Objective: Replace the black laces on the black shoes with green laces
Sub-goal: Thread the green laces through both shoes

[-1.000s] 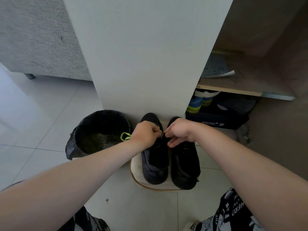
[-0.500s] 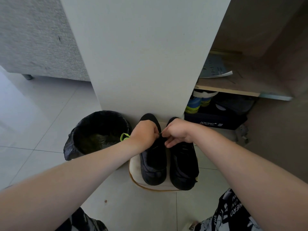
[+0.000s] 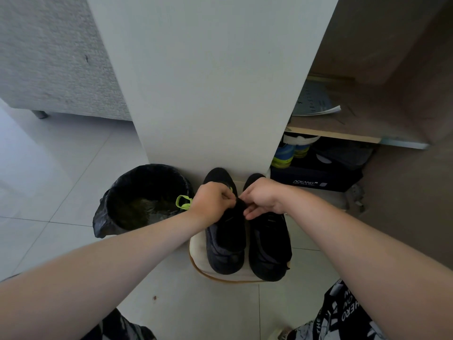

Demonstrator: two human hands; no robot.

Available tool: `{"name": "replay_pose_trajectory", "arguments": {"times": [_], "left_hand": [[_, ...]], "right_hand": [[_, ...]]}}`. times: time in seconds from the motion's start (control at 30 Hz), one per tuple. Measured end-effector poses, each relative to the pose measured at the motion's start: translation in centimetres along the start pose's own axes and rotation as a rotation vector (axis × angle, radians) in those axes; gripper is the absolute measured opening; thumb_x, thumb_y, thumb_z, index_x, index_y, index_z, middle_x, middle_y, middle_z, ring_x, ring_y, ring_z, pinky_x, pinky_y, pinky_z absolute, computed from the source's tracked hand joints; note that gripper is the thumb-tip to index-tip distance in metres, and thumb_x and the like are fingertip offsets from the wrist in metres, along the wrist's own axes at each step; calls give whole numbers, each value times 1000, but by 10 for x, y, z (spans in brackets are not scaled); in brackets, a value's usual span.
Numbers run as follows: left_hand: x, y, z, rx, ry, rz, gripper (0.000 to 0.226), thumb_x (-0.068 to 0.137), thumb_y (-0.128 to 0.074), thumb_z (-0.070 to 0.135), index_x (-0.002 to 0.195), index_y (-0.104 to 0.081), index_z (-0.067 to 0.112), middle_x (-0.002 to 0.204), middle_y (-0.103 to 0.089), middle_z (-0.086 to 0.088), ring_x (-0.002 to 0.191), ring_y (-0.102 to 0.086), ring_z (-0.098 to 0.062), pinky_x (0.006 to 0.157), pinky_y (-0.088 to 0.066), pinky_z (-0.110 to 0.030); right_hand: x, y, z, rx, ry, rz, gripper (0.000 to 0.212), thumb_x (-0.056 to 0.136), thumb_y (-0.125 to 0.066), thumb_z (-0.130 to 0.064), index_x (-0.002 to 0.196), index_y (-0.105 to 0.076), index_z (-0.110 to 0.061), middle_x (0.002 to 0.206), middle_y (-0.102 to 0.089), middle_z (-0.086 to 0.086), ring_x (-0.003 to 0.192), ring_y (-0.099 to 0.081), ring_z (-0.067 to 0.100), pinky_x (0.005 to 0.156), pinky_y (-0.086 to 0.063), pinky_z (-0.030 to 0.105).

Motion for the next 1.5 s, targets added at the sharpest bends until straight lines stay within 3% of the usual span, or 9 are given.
{"name": "replay_pose_trajectory", "arguments": {"times": [0.17,0.5,0.7,0.8,0.97,1.1,1.2,1.37,1.5], "left_hand": [[6,0,5,30,-64,-133,26,79,-74,6,85,-55,23,81,-72,-5,45,-56,-2,51,-50,-20],[5,0,8,455,-74,-249,62,75,-71,34,132,-45,35,127,-43,-1,121,-38,-27,100,-41,-37],[6,1,1,412,-29,-290,60,79,-68,30,134,-44,38,131,-37,0,128,-35,-28,102,-42,-39],[5,4,-3,397,-6,-271,69,79,-70,31,139,-36,36,141,-26,0,133,-26,-28,104,-40,-39],[9,11,-6,452,13,-322,82,76,-75,36,145,-31,33,144,-31,-2,133,-34,-28,106,-41,-44],[9,17,-9,411,30,-352,80,77,-74,33,145,-33,33,146,-34,2,120,-49,-23,98,-48,-39],[8,19,-9,349,15,-358,86,77,-76,29,148,-28,29,146,-36,2,122,-48,-18,99,-47,-33],[4,16,-11,434,8,-403,90,80,-74,32,151,-19,32,152,-30,3,117,-51,-19,92,-48,-33],[5,12,-6,526,-2,-421,87,81,-72,34,151,-21,31,151,-32,-1,122,-49,-24,96,-47,-38]], "right_hand": [[4,1,2,-18,4,32,18,101,-57,-8,115,-60,3,81,-60,14,53,-62,16,46,-56,24],[5,1,1,42,-86,152,23,105,-36,1,88,-52,6,81,-51,14,64,-52,24,37,-50,28],[-6,37,-11,463,25,406,36,103,-21,-5,120,-53,2,98,-68,19,62,-61,26,89,-57,49],[-5,36,-22,733,152,362,31,106,-21,-9,98,-52,-10,67,-48,7,51,-47,20,61,-55,40],[-26,44,-73,-557,603,544,17,105,-36,-21,100,-51,-15,88,-58,3,77,-56,22,61,-41,33],[-22,26,-55,-1189,261,273,28,88,-51,-39,84,-67,-16,88,-69,2,87,-61,26,65,-44,31],[-23,35,-51,-993,196,197,29,81,-65,-45,75,-75,-18,80,-70,2,80,-64,26,65,-50,34],[-48,110,-60,-637,147,854,32,99,-48,-35,79,-64,-14,80,-63,3,67,-56,24,56,-37,28],[-57,117,-60,-350,280,943,29,105,-42,-37,92,-59,-18,83,-58,-1,82,-56,24,65,-38,33]]}}
Point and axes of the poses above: each hand's wrist, its own x-axis towards the middle knuckle, its own y-axis out of the back of the hand, z = x × y, the point moved 8 cm from there along x, towards the middle knuckle
